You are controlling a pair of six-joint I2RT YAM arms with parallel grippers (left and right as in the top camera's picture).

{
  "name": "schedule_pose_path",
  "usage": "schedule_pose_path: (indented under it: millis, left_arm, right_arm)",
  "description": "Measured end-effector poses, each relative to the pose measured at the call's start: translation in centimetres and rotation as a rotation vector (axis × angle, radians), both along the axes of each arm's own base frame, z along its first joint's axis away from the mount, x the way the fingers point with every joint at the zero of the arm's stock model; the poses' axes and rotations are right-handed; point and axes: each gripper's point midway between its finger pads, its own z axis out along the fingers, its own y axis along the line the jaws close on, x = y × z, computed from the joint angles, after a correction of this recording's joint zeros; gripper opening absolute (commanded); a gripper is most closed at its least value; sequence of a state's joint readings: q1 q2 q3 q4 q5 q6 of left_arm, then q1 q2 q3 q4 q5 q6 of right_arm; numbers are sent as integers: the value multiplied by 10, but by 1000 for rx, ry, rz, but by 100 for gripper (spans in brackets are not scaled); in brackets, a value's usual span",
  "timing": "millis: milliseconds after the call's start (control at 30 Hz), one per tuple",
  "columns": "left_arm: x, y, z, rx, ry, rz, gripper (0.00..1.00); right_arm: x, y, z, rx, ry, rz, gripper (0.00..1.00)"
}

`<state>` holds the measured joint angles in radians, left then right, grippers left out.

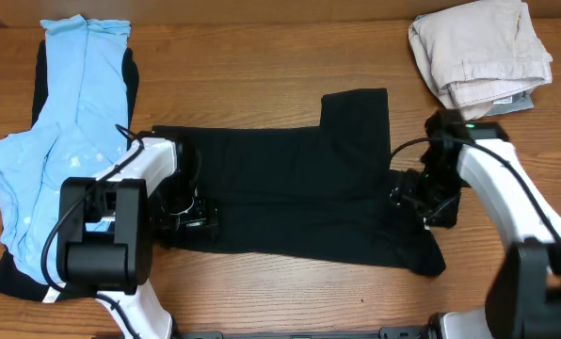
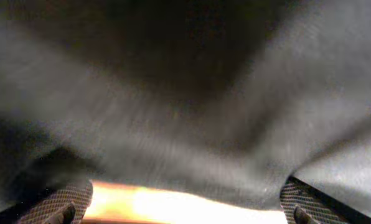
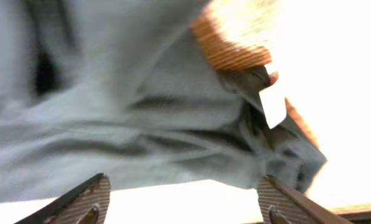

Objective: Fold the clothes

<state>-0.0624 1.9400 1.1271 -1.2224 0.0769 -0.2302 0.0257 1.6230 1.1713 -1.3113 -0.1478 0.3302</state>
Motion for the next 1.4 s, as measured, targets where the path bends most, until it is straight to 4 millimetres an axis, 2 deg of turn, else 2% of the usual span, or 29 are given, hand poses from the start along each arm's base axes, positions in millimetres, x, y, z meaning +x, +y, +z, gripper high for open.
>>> schedule_pose_path:
  millis: [67,167,233,367,433,500,667,767,867,1033,1133,1333,1400]
  left_arm:
    - [11,1,13,7,-16,-4,100]
    - [47,2,35,19,-130,-11,100]
    - [74,4,57,30,-243,-16,100]
    - [125,9,100,53,-495,-11,100]
    - [146,14,111,64,-593,3,100]
    - [162,25,114,78,-656,29,100]
    - [192,53,107,113,-744,94,99]
    - [211,67,94,128,-780,117,97]
    - [229,71,76,132,-803,102,94]
    - [245,70,46,121,-806,52,92]
    - [250,71,27,119,-795,36,91]
    - [256,71,2,115,-781,24,88]
    - [259,71,2,112,-794,22,85]
  right_arm:
    - [11,0,25,3,-76,29,79]
    - [34,0,62,3,-187,83,85]
    - [52,1,84,2,-275,122,85]
    - [90,6,114,-6,-462,185,85]
    - [109,7,124,-12,-550,204,84]
    - [123,8,130,-18,-617,217,84]
    - [154,9,136,-34,-728,255,83]
    - [168,9,126,-38,-733,267,83]
    - [176,10,108,-38,-702,275,83]
    - [177,10,87,-33,-644,281,82]
    - [176,10,86,-33,-639,286,79]
    - [176,10,86,-33,-639,290,77]
    - [176,10,86,-34,-640,290,76]
